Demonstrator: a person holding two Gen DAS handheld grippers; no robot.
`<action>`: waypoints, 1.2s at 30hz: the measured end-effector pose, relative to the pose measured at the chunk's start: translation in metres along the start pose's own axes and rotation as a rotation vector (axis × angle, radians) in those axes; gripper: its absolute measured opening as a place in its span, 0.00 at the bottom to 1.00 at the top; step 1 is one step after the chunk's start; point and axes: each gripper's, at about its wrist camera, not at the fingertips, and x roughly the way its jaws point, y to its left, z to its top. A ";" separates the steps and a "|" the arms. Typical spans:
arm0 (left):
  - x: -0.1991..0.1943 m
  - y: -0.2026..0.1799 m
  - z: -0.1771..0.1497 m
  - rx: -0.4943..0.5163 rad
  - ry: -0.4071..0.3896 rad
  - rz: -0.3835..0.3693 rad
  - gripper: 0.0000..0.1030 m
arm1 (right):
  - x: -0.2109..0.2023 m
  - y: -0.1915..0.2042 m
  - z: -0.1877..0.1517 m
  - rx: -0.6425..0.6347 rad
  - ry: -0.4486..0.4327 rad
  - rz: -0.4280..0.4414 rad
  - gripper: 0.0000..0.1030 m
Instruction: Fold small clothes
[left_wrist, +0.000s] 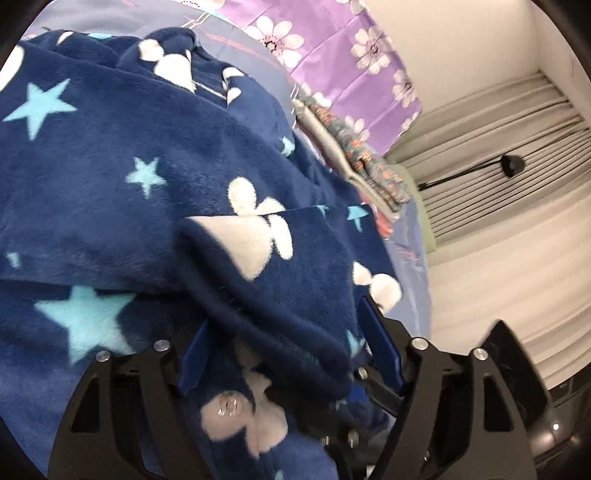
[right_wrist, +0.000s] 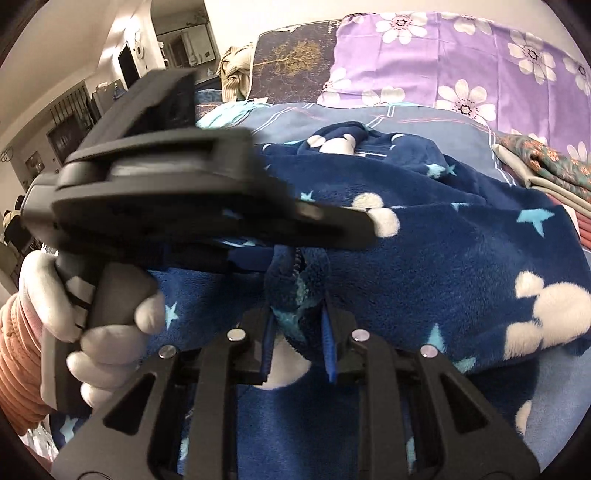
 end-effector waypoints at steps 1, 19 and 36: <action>0.006 -0.004 0.000 0.016 0.017 0.008 0.31 | -0.001 0.001 0.000 -0.006 -0.004 -0.004 0.22; -0.064 -0.149 0.063 0.444 -0.166 0.091 0.12 | -0.055 -0.101 -0.022 0.305 -0.039 -0.111 0.27; -0.143 -0.073 0.102 0.358 -0.309 0.345 0.12 | 0.009 -0.099 -0.011 0.356 0.077 -0.184 0.20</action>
